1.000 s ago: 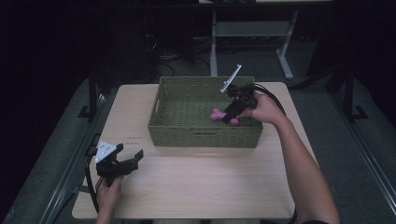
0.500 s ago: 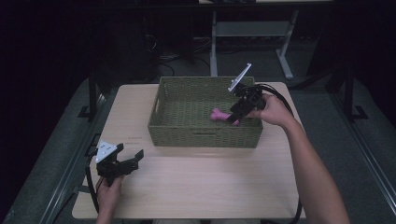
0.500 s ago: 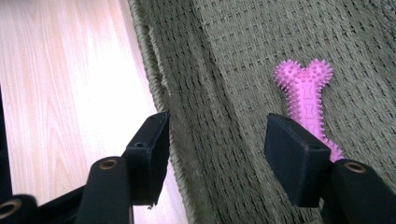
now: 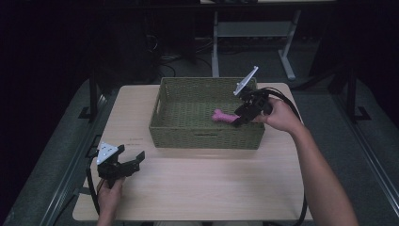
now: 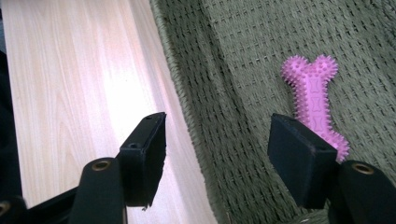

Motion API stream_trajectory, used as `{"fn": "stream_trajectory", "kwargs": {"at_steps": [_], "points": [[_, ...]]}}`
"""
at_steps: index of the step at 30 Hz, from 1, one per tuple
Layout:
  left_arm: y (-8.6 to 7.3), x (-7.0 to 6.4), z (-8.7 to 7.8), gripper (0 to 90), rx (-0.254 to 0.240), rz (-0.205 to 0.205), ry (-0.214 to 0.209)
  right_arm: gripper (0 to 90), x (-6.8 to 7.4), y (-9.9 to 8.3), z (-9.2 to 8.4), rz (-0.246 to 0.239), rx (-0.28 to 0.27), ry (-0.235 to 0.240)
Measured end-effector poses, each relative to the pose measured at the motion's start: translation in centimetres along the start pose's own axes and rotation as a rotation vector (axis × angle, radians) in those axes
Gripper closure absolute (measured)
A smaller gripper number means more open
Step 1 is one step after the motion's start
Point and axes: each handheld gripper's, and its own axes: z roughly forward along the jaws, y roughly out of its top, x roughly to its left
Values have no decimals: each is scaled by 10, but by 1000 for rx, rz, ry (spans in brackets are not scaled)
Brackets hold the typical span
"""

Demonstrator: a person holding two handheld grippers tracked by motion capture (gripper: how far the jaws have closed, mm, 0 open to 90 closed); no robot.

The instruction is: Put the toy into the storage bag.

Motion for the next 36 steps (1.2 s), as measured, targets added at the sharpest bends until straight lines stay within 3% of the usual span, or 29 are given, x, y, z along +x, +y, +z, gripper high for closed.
{"fn": "stream_trajectory", "kwargs": {"at_steps": [36], "points": [[0,-2,1,130,5,8,0,338,26,-43,-12,10,-52,6]]}}
